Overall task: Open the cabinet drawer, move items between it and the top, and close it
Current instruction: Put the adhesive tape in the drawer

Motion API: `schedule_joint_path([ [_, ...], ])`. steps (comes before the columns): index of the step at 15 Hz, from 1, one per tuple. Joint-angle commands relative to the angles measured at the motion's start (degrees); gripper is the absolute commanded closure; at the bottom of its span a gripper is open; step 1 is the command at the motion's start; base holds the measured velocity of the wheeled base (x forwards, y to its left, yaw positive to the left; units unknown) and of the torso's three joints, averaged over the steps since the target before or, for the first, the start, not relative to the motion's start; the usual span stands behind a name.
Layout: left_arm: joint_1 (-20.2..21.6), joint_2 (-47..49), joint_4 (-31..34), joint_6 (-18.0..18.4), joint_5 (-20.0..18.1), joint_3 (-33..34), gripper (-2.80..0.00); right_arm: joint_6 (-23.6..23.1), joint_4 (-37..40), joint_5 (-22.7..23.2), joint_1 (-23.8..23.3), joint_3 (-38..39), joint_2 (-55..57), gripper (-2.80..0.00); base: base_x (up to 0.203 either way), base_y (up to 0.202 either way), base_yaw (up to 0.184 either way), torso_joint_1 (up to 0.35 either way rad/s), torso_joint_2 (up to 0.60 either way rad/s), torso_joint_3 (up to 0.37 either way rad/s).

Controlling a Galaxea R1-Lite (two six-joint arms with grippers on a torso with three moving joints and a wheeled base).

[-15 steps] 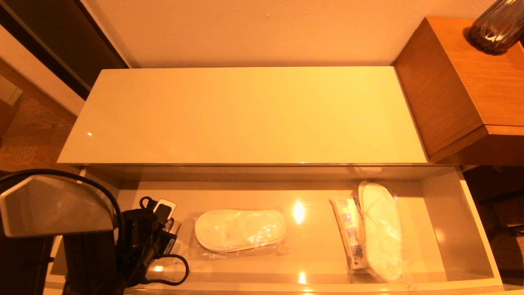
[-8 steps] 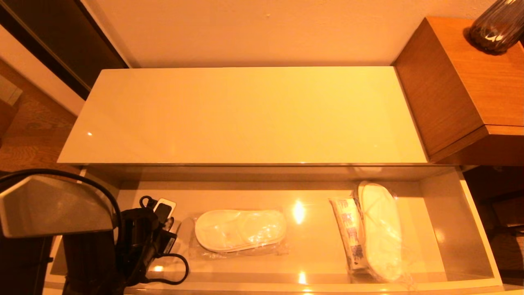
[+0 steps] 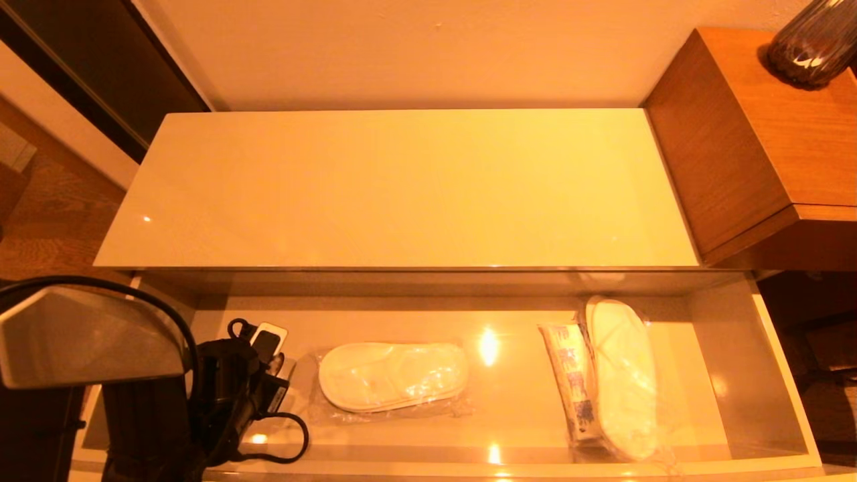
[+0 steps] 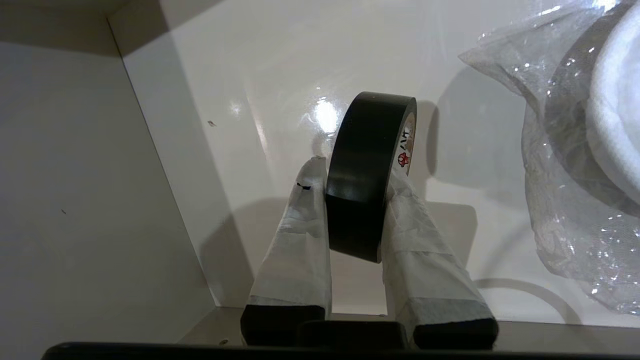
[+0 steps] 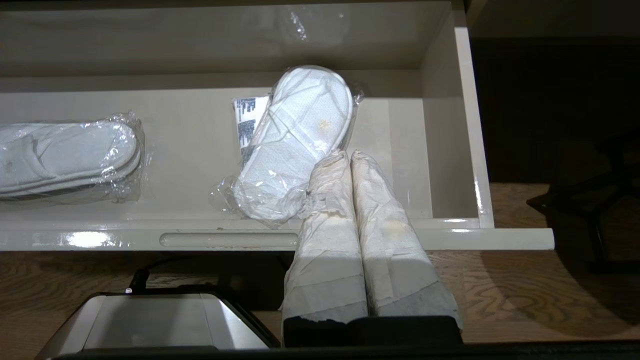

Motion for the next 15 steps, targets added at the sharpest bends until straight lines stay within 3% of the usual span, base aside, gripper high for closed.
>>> schedule_joint_path([
  [1, 0.0, -0.7, -0.6, 0.1, 0.1, 0.0, 0.00, 0.0, 0.0, 0.1, 0.0, 0.0, 0.1, 0.00, 0.000, 0.000, 0.000, 0.000, 0.00, 0.000],
  [12, 0.0, -6.1, -1.0, 0.0, -0.1, 5.1, 0.00, 0.0, 0.0, 0.1, 0.0, 0.0, 0.1, 0.00, 0.000, 0.000, 0.000, 0.000, 0.00, 0.000],
  [13, -0.1, -6.2, -0.9, 0.0, -0.1, 5.1, -2.80, -0.1, 0.0, 0.1, 0.1, 0.0, 0.1, 0.00, 0.000, 0.000, 0.000, 0.000, 0.00, 0.000],
  [15, -0.1, -6.3, -1.0, 0.0, -0.2, 4.9, -2.80, 0.0, 0.0, 0.1, 0.0, 0.0, 0.1, 0.00, 0.000, 0.000, 0.000, 0.000, 0.00, 0.000],
])
